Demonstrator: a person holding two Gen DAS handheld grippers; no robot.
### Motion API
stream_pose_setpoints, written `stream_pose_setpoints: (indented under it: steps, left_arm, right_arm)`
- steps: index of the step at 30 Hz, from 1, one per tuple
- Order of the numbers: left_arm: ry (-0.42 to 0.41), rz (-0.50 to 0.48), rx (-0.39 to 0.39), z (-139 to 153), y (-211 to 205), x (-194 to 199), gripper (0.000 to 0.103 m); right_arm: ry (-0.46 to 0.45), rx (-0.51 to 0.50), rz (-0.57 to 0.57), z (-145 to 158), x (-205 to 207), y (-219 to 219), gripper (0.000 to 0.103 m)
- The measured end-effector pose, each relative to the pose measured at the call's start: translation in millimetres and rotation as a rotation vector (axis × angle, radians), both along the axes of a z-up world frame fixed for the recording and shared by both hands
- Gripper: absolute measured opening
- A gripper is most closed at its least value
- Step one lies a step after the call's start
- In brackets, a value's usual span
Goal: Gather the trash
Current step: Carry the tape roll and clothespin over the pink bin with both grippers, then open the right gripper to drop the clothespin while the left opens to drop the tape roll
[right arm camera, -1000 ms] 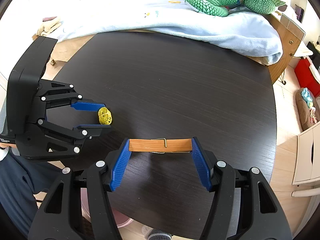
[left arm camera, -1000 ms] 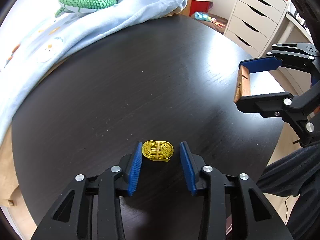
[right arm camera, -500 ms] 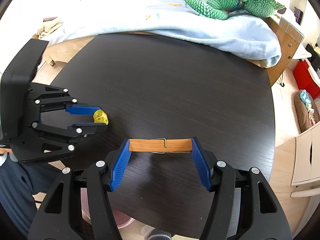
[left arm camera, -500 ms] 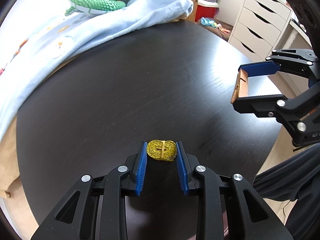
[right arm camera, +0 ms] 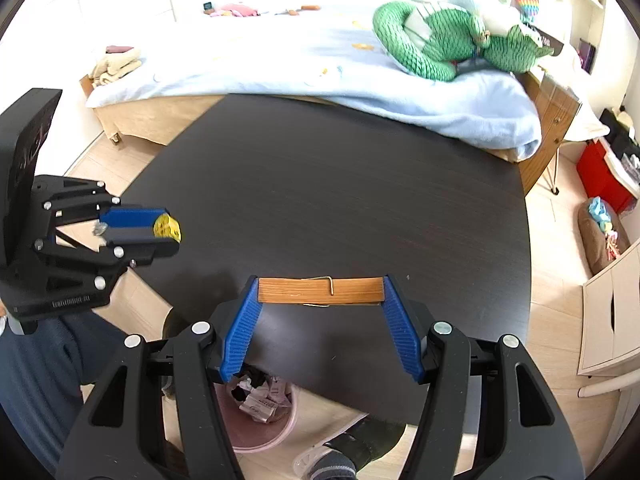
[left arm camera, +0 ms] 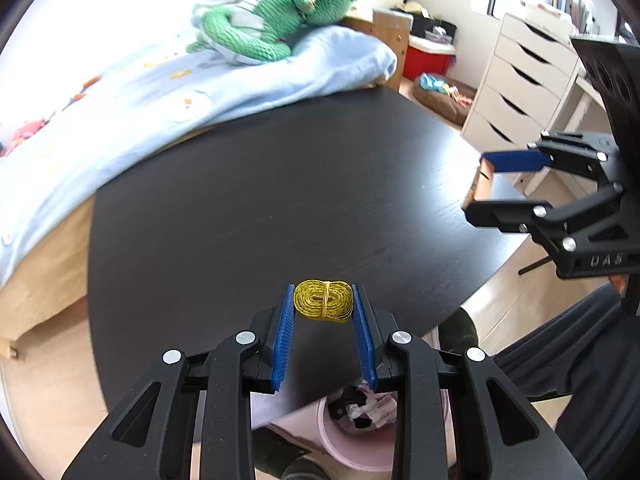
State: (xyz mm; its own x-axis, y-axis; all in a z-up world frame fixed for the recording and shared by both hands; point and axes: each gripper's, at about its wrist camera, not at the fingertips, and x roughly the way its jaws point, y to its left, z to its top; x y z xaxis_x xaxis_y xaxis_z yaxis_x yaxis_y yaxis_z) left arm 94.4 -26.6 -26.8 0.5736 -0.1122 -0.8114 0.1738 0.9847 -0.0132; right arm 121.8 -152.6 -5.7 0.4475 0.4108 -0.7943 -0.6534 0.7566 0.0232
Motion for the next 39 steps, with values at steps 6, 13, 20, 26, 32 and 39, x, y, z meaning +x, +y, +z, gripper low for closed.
stream_pose_setpoints:
  steps: [6,13,20,26,32,39]
  left_arm:
    - [-0.048,0.038,-0.018,21,5,-31,0.029]
    - [-0.091,0.046,-0.030,29,1,-68,0.029]
    - [-0.106,0.051,-0.055,23,-4,-100,0.029]
    - [-0.104,0.067,-0.093,17,-1,-122,0.029]
    - [-0.110,0.074,-0.118,15,4,-135,0.028]
    - [-0.115,0.074,-0.127,15,6,-137,0.029]
  right_arm:
    - [-0.045,0.025,0.037,24,-46,0,0.061]
    - [-0.081,0.045,0.060,40,-90,-5,0.061]
    - [-0.055,0.048,0.079,30,-120,-4,0.061]
    - [-0.016,0.037,0.093,7,-135,0,0.061]
    - [0.014,0.027,0.103,-4,-138,3,0.061]
    - [0.014,0.041,0.120,-1,-139,11,0.063]
